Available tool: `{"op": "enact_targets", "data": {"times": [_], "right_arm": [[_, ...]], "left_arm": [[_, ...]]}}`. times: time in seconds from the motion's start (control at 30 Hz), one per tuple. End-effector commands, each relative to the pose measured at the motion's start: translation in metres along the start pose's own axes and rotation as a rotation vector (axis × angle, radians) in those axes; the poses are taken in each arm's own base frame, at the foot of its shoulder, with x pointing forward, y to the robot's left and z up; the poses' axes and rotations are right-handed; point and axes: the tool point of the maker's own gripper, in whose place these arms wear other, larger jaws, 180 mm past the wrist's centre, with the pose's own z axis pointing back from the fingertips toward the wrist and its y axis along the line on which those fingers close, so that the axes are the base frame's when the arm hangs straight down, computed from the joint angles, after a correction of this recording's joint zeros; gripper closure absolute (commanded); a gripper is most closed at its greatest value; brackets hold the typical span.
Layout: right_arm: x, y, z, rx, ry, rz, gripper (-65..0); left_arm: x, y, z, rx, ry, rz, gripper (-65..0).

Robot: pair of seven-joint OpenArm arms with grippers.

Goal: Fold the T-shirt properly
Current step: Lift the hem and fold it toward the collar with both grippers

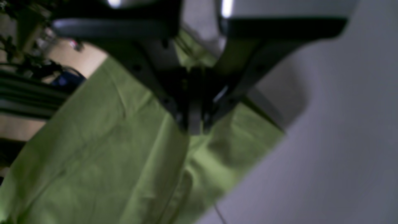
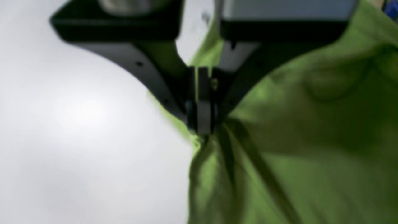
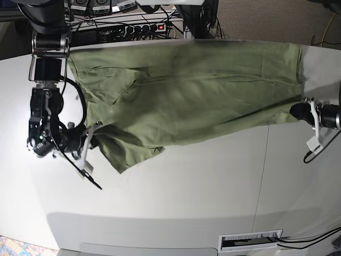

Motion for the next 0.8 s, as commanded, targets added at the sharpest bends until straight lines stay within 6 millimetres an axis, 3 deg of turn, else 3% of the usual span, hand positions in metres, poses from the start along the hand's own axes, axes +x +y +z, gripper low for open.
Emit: {"op": "enact_targets", "data": {"times": [0.0,0.13,0.47,0.77], "right_arm": [[0.013,-0.008,0.014,-0.02,-0.053,0.013,0.0],[-0.01,-0.008,0.016,-0.024,-0.014,0.022,0.0],[-0.03,-0.006,0.024,-0.028,0.019,0.046,0.0],[-0.046,-0.005,0.031,-0.03,0.053,0.066,0.0]], "left_arm": [[0.006,0.005,0.015,0.02,-0.022,-0.005,0.0],[-0.018,0.002,0.007,0.004,0.028,0.024,0.0],[-0.055,0.003,0.009,0.01,0.109,0.063,0.0],[-0.059,0.004,0.011,0.011,0.116,0.069,0.0]]}}
